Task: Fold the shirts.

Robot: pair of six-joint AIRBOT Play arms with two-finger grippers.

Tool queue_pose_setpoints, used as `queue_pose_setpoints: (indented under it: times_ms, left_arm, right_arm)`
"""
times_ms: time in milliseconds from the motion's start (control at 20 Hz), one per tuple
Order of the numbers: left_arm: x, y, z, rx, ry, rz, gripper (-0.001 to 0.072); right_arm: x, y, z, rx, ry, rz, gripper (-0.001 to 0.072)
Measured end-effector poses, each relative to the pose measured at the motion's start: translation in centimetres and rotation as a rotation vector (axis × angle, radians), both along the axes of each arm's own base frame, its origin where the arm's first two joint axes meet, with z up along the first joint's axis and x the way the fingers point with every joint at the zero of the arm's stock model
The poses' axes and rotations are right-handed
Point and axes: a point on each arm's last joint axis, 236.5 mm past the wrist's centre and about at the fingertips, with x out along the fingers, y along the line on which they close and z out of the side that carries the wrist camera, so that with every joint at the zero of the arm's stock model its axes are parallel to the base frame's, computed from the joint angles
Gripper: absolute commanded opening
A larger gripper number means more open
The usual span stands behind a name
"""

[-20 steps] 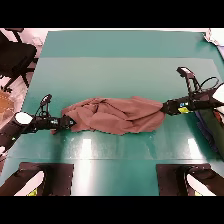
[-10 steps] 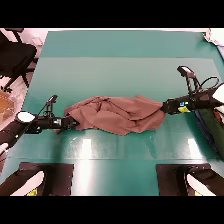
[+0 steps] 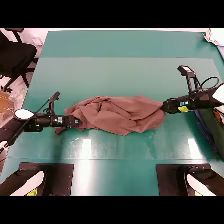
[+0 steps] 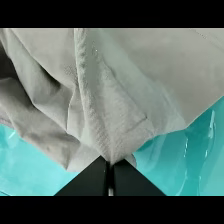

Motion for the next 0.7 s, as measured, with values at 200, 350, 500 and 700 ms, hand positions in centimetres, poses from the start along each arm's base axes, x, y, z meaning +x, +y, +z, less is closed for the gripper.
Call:
queue_pose_setpoints:
  times_ms: [200, 350, 500, 700]
  left_arm:
    - [2.0, -1.2, 6.2, -0.038, -0.133, -0.106, 0.0020]
    - [4.6, -1.4, 13.5, -0.031, -0.322, -0.148, 0.0020]
    - [7.2, -1.1, 23.1, 0.008, -0.584, -0.143, 0.0020]
    - [8.8, 0.2, 37.2, 0.064, -0.969, -0.048, 0.0021]
  right_arm:
    - [2.1, -1.5, 3.2, 0.009, -0.084, -0.056, 0.0017]
    - [4.5, -4.1, 7.9, 0.013, -0.203, -0.133, 0.0018]
    - [6.0, -7.2, 12.7, -0.001, -0.322, -0.200, 0.0018]
    - [6.9, -10.4, 19.8, -0.015, -0.498, -0.275, 0.0018]
